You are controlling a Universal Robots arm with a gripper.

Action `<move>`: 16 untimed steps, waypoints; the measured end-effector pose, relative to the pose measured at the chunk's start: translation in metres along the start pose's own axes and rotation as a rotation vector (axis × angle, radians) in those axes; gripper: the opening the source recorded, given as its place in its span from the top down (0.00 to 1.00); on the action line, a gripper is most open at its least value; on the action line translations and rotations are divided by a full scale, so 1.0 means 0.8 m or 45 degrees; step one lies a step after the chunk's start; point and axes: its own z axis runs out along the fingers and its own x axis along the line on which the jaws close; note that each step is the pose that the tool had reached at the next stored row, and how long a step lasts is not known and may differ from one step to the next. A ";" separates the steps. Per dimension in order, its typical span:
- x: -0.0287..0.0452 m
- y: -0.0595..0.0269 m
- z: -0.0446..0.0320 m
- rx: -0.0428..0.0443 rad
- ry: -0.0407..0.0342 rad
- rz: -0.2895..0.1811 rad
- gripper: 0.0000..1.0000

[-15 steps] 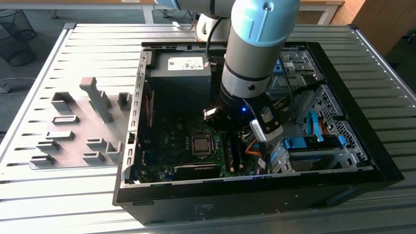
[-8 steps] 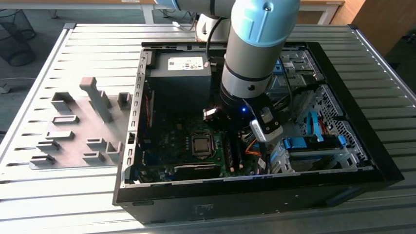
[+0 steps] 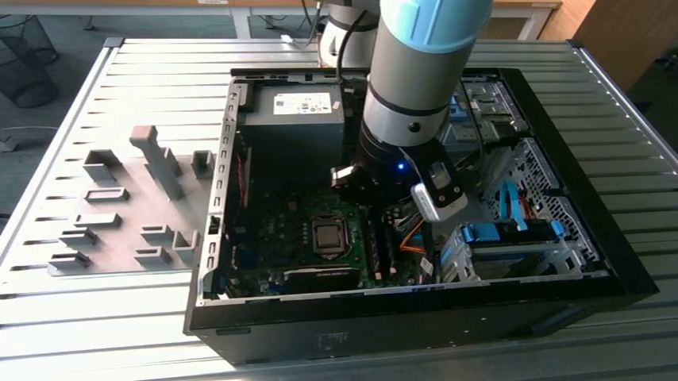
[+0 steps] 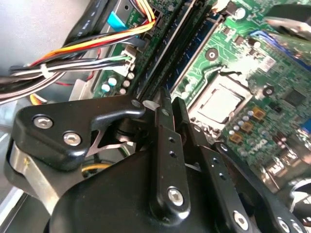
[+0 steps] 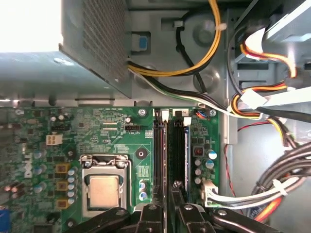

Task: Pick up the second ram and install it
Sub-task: 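Press down the second ram until it locks into place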

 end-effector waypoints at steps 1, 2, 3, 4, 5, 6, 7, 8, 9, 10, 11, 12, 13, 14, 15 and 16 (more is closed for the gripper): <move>0.0001 0.000 -0.0017 0.000 0.0000 0.000 0.79; 0.0000 0.000 -0.0018 0.000 -0.0001 0.000 0.79; 0.0000 0.000 -0.0019 0.000 -0.0001 0.000 0.79; 0.0000 0.000 -0.0019 0.000 -0.0001 0.000 0.79; 0.0000 0.000 -0.0022 0.000 0.0000 0.000 0.80; 0.0001 0.000 -0.0024 0.000 0.0001 0.000 0.87; 0.0001 0.000 -0.0024 0.000 0.0000 0.000 0.87; 0.0001 0.000 -0.0025 0.000 0.0000 0.000 0.90; 0.0001 0.000 -0.0025 0.000 0.0000 0.000 0.90; 0.0001 0.000 -0.0025 0.000 0.0000 0.000 0.90; 0.0000 0.000 -0.0024 0.000 0.0001 0.000 0.90; 0.0000 0.000 -0.0018 0.000 0.0000 0.000 0.90; -0.0002 0.000 -0.0003 0.000 0.0000 0.000 0.90; -0.0003 0.000 0.0018 0.000 0.0001 0.000 0.90; -0.0003 0.000 0.0038 0.000 0.0000 0.000 0.90; -0.0004 0.000 0.0060 0.000 0.0001 0.000 0.90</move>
